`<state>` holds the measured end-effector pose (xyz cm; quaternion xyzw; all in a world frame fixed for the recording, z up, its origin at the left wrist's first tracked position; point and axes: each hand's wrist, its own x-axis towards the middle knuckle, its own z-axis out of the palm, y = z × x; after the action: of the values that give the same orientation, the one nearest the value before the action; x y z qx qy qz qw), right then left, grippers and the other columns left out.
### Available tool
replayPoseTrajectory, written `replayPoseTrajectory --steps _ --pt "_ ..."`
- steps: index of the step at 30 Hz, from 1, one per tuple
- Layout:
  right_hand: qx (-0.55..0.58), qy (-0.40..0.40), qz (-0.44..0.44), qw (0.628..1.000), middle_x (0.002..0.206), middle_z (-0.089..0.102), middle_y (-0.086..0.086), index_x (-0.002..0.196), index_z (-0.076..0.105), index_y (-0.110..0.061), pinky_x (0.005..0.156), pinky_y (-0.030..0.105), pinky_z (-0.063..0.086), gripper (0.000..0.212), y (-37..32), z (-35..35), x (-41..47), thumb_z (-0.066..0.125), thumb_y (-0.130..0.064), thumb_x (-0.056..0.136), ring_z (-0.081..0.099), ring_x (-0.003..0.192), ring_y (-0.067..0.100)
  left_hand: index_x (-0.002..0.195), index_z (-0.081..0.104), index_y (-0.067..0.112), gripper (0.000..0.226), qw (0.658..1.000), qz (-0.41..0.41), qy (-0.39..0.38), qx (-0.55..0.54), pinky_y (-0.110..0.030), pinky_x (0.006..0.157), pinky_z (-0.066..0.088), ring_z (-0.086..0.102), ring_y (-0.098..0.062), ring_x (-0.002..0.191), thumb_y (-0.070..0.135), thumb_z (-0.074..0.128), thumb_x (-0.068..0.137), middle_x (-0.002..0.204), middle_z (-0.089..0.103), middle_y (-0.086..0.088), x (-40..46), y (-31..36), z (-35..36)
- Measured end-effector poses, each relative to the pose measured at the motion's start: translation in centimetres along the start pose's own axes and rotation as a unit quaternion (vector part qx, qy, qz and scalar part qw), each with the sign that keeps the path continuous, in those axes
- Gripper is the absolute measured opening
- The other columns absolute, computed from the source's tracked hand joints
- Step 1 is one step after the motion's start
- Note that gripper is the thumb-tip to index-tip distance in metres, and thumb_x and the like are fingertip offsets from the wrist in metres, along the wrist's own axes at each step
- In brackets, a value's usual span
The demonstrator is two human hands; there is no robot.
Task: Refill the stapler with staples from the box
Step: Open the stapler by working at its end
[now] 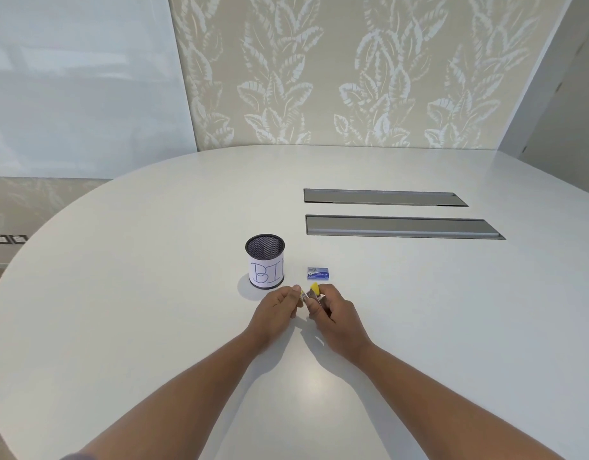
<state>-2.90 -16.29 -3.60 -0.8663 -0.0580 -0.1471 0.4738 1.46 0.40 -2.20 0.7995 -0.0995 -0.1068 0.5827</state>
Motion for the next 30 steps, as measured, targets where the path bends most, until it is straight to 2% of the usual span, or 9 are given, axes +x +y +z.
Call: replayPoseTrajectory --steps 3,7,10,12,15,19,22,24,30 --pt "0.009 0.000 0.006 1.000 0.063 0.061 0.001 0.094 0.049 -0.036 0.055 0.032 0.039 0.017 -0.2 0.1 -0.1 0.051 -0.052 0.098 0.049 0.054 0.014 0.066 0.062 0.023 0.051 1.000 -0.020 -0.010 0.003 -0.032 0.062 0.033 0.041 -0.013 0.055 0.060 0.044 0.096 0.057 0.049 0.010 0.1 0.6 0.2" --pt "0.009 0.004 0.022 1.000 0.069 0.062 0.009 0.088 0.045 -0.031 0.057 0.039 0.044 0.027 -0.7 0.2 -0.2 0.051 -0.056 0.095 0.054 0.062 0.027 0.053 0.050 0.025 0.055 0.998 -0.051 -0.021 0.023 -0.032 0.058 0.030 0.038 -0.016 0.056 0.059 0.043 0.095 0.055 0.045 0.009 0.4 1.5 0.4" --pt "-0.016 0.019 0.036 0.999 0.062 0.055 0.002 0.086 0.043 -0.028 0.056 0.035 0.040 0.022 -0.6 0.4 -0.2 0.054 -0.043 0.097 0.047 0.055 0.015 0.049 0.053 0.028 0.054 0.996 -0.073 -0.029 0.047 -0.033 0.064 0.032 0.041 -0.018 0.058 0.055 0.043 0.094 0.051 0.046 0.012 0.7 2.0 0.8" --pt "-0.034 0.029 0.045 0.998 0.057 0.049 -0.006 0.083 0.041 -0.025 0.054 0.032 0.037 0.022 -0.4 0.5 -0.2 0.056 -0.035 0.096 0.042 0.053 0.010 0.049 0.055 0.028 0.051 0.994 -0.085 -0.034 0.054 -0.032 0.064 0.036 0.045 -0.020 0.059 0.052 0.045 0.094 0.055 0.051 0.008 0.9 2.1 1.0" --pt "-0.051 0.036 0.057 0.996 0.054 0.047 -0.008 0.080 0.038 -0.021 0.053 0.031 0.035 0.022 -0.5 0.5 -0.3 0.054 -0.030 0.092 0.039 0.052 0.011 0.057 0.056 0.024 0.046 0.993 -0.087 -0.035 0.073 -0.033 0.065 0.041 0.054 -0.021 0.058 0.049 0.045 0.093 0.060 0.059 0.002 0.9 2.1 1.2" --pt "-0.066 0.043 0.062 0.995 0.054 0.045 -0.005 0.077 0.038 -0.018 0.051 0.029 0.034 0.025 -0.8 0.4 -0.2 0.055 -0.033 0.088 0.037 0.052 0.012 0.062 0.055 0.021 0.042 0.993 -0.086 -0.035 0.077 -0.034 0.064 0.040 0.053 -0.022 0.059 0.047 0.047 0.094 0.062 0.059 -0.002 0.9 2.2 1.2" --pt "-0.081 0.043 0.063 0.994 0.056 0.048 -0.002 0.075 0.038 -0.017 0.049 0.029 0.034 0.029 -0.7 0.5 -0.3 0.055 -0.038 0.085 0.038 0.050 0.012 0.059 0.056 0.021 0.043 0.992 -0.098 -0.048 0.060 -0.028 0.056 0.040 0.052 -0.022 0.055 0.043 0.051 0.095 0.062 0.061 -0.005 1.0 2.4 0.8" --pt "-0.086 0.043 0.061 0.993 0.055 0.049 -0.006 0.074 0.037 -0.017 0.047 0.025 0.032 0.030 -0.6 0.6 -0.3 0.055 -0.040 0.084 0.039 0.049 0.012 0.058 0.057 0.019 0.044 0.991 -0.101 -0.068 0.048 -0.025 0.052 0.040 0.050 -0.021 0.053 0.040 0.054 0.096 0.062 0.061 -0.007 1.2 2.6 0.4" --pt "-0.101 0.043 0.068 0.992 0.054 0.050 -0.009 0.070 0.036 -0.022 0.044 0.020 0.030 0.030 -0.7 0.7 -0.3 0.057 -0.043 0.079 0.041 0.049 0.012 0.060 0.056 0.017 0.042 0.988 -0.114 -0.092 0.043 -0.021 0.048 0.039 0.047 -0.015 0.046 0.035 0.057 0.097 0.053 0.056 0.001 1.3 2.9 0.0"
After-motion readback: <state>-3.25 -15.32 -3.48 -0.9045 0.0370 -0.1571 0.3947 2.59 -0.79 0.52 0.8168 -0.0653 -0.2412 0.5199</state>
